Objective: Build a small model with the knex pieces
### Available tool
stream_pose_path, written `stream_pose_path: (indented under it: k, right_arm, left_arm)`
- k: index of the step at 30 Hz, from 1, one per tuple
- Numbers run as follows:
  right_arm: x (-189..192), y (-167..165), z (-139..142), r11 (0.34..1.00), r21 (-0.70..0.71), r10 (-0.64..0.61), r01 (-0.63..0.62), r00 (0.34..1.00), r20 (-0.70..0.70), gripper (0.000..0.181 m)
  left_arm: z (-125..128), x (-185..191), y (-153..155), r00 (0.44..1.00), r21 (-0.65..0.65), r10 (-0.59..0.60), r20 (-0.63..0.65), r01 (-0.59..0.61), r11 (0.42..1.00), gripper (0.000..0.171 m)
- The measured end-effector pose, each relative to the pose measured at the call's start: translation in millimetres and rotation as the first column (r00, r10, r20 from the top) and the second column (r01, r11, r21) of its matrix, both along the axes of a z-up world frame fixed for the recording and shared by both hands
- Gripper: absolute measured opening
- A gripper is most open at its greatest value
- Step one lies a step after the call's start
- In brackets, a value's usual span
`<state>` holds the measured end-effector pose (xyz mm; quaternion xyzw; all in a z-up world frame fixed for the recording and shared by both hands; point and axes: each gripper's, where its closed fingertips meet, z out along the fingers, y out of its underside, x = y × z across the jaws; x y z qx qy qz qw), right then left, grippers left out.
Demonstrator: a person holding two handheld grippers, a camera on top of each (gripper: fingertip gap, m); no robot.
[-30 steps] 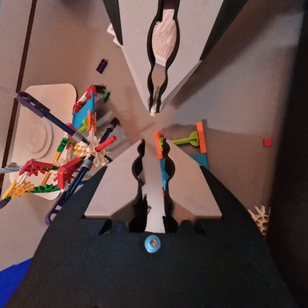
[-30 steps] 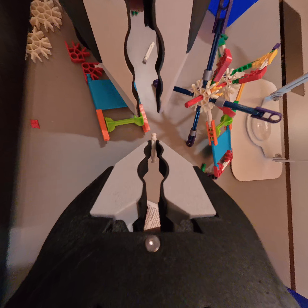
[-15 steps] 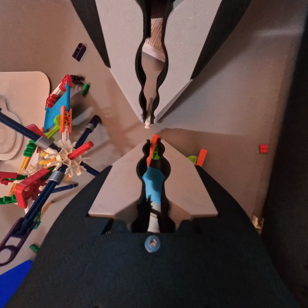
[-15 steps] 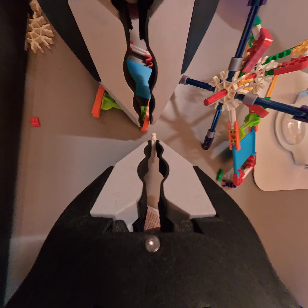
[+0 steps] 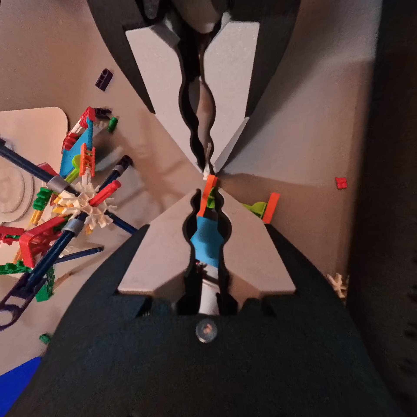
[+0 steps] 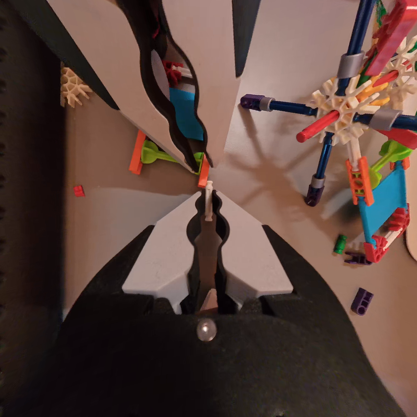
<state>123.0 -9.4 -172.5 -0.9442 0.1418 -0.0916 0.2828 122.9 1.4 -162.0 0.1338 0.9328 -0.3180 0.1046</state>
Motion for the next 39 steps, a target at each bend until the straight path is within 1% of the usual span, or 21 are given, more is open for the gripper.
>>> stream_pose_path:
  k: [5,7,11,12,15,16,20,22,28,32,34,36,39]
  right_arm:
    - [-0.9,0.4,-0.3,1.000,0.006,-0.017,0.018,0.999,-0.027,0.003]
    - [-2.4,0.7,-0.4,1.000,0.009,-0.020,0.021,0.999,-0.043,0.003]
    - [-6.3,3.2,-0.5,1.000,0.014,-0.007,0.008,0.998,-0.056,0.003]
    - [-6.5,3.1,-0.5,1.000,0.015,-0.006,0.007,0.998,-0.056,0.003]
    - [-7.4,3.3,-0.5,1.000,0.022,-0.007,0.008,0.998,-0.063,0.004]
    - [-7.6,3.3,-0.5,1.000,0.024,-0.007,0.009,0.998,-0.065,0.005]
    - [-7.3,4.4,-0.4,1.000,0.028,-0.004,0.005,0.998,-0.061,0.005]
    - [-5.4,4.0,-0.3,1.000,0.023,-0.006,0.007,0.999,-0.047,0.002]
    - [-3.1,4.4,-0.3,0.999,0.026,-0.018,0.019,0.999,-0.047,0.003]
    - [0.9,5.5,-0.2,0.999,0.035,-0.035,0.036,0.998,-0.043,0.003]
    - [2.2,7.4,-0.3,0.998,0.044,-0.045,0.047,0.998,-0.049,0.003]
    - [3.8,9.5,-0.3,0.997,0.052,-0.052,0.055,0.997,-0.051,0.003]
    - [4.7,12.0,-0.2,0.997,0.056,-0.055,0.058,0.997,-0.050,0.003]
  left_arm:
    - [1.0,1.9,-2.6,1.000,-0.013,0.007,0.027,-0.006,1.000,0.013]
    - [2.3,1.6,-4.4,0.999,-0.028,0.008,0.031,-0.007,1.000,0.021]
    - [-5.3,-2.1,-6.5,1.000,-0.023,-0.007,0.030,0.008,1.000,0.022]
    - [-7.0,-2.7,-6.7,0.999,-0.019,-0.012,0.033,0.012,1.000,0.021]
    - [-10.0,-2.4,-6.0,0.999,-0.007,-0.015,0.045,0.016,1.000,0.012]
    - [-9.7,-1.7,-6.4,0.999,-0.012,-0.016,0.050,0.017,1.000,0.011]
    - [-9.9,-1.0,-5.8,0.999,-0.017,-0.020,0.033,0.021,1.000,0.011]
    - [-9.5,-1.8,-5.6,0.999,-0.025,-0.030,0.034,0.031,0.999,0.012]
    - [-8.5,6.5,2.2,0.998,-0.009,0.012,0.054,-0.011,1.000,0.011]
    - [-5.9,2.5,6.6,1.000,-0.009,0.015,-0.009,-0.015,1.000,0.011]
    - [-7.0,5.5,7.3,1.000,-0.009,0.016,0.001,-0.016,1.000,0.011]
    - [-7.9,1.2,6.5,1.000,-0.018,-0.003,-0.016,0.002,1.000,0.010]
    - [-8.0,3.3,6.5,1.000,-0.023,0.001,0.017,0.000,1.000,0.010]
